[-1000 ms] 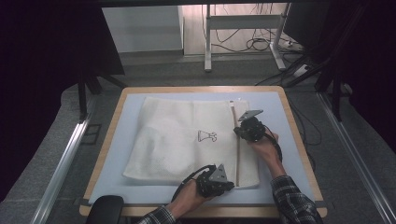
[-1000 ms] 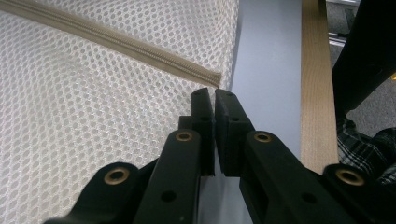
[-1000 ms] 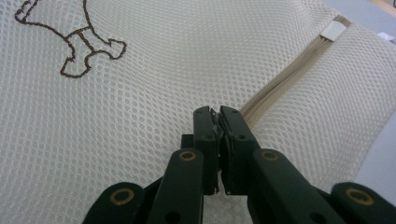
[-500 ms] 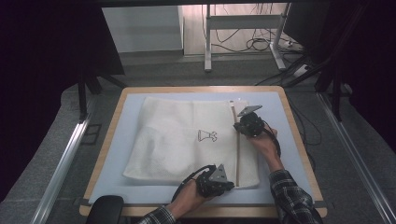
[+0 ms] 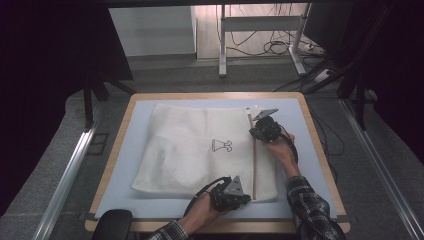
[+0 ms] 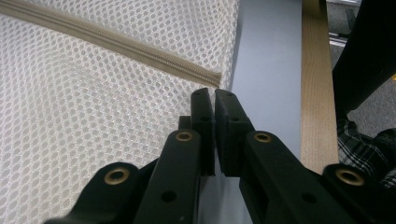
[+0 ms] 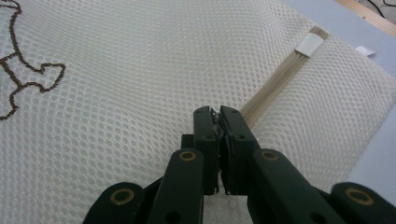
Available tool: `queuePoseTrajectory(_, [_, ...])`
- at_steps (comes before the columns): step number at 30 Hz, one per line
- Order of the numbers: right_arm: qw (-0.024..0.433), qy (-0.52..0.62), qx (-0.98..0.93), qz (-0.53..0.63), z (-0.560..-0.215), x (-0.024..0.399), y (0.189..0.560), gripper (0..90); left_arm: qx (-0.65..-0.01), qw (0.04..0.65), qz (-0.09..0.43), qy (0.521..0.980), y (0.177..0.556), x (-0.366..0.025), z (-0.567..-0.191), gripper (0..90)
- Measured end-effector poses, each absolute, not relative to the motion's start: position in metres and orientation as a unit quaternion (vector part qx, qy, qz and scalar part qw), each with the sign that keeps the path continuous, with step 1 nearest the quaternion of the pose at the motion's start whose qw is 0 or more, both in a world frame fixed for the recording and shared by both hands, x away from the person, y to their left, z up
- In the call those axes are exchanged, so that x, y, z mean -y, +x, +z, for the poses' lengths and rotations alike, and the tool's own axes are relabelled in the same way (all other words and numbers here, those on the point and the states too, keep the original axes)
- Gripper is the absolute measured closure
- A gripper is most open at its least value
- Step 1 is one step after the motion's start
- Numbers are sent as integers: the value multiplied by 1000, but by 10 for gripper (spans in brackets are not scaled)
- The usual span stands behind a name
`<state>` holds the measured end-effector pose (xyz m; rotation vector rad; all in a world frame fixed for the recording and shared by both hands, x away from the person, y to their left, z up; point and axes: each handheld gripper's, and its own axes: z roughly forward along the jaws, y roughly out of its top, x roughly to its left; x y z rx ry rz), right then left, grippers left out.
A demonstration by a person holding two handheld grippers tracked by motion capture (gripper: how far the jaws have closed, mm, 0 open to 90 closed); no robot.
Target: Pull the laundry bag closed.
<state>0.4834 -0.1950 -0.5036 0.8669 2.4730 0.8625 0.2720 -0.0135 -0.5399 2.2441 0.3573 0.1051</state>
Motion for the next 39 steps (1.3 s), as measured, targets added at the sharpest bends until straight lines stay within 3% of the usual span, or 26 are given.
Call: queuePoseTrajectory(39, [190, 349, -864, 311, -509, 190, 538, 856, -143, 420, 43, 895, 272, 13, -540, 870])
